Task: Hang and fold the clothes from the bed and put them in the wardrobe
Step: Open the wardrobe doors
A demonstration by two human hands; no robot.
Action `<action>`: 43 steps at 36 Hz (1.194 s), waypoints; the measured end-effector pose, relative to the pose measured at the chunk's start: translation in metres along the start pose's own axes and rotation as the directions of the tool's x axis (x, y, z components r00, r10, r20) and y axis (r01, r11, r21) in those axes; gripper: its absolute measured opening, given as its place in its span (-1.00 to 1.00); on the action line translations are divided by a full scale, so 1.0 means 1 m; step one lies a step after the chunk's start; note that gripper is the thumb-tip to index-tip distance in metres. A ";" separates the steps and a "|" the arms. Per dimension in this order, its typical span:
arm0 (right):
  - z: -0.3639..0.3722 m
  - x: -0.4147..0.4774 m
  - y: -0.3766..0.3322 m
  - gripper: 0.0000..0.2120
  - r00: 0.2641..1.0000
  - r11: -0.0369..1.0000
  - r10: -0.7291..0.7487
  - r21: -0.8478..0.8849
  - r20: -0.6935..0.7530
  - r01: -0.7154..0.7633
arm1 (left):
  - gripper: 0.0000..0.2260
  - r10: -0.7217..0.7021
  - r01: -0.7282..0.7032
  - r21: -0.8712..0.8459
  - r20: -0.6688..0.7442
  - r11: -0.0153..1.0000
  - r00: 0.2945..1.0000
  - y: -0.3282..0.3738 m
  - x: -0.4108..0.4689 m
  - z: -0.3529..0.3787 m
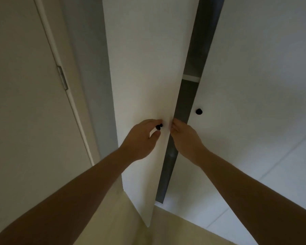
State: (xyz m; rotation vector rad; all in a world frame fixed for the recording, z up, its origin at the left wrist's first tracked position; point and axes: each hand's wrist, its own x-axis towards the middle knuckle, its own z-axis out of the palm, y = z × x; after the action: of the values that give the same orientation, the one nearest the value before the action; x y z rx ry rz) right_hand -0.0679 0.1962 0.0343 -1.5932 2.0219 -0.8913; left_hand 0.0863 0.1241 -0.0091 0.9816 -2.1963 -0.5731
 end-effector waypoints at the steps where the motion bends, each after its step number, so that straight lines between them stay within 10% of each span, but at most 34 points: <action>1: 0.002 -0.002 -0.001 -0.69 1.000 0.999 -0.031 -0.022 0.007 0.031 | -0.68 -0.012 0.012 -0.005 -0.022 1.000 1.000 -0.001 -0.005 -0.002; 13: 0.036 -0.013 -0.036 -0.76 0.949 0.958 -0.254 -0.084 0.185 0.273 | -0.69 -0.302 0.275 -0.364 -0.020 0.890 0.953 -0.008 -0.086 -0.037; 20: 0.070 -0.020 -0.081 -0.73 0.894 0.935 -0.350 0.055 0.278 0.349 | -0.72 -0.369 0.196 -0.583 -0.194 0.788 0.909 -0.033 -0.108 -0.092; 43: 0.202 0.020 -0.195 -0.57 0.767 0.886 -0.462 0.194 0.445 0.421 | -0.68 -0.681 0.275 -0.729 -0.341 0.627 0.648 -0.118 -0.142 -0.183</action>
State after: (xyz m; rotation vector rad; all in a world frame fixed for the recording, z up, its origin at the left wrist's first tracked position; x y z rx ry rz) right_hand 0.1976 0.1040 0.0294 -2.0443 1.2677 -0.6241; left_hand 0.3454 0.1381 -0.0102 1.1945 -1.0001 -1.0106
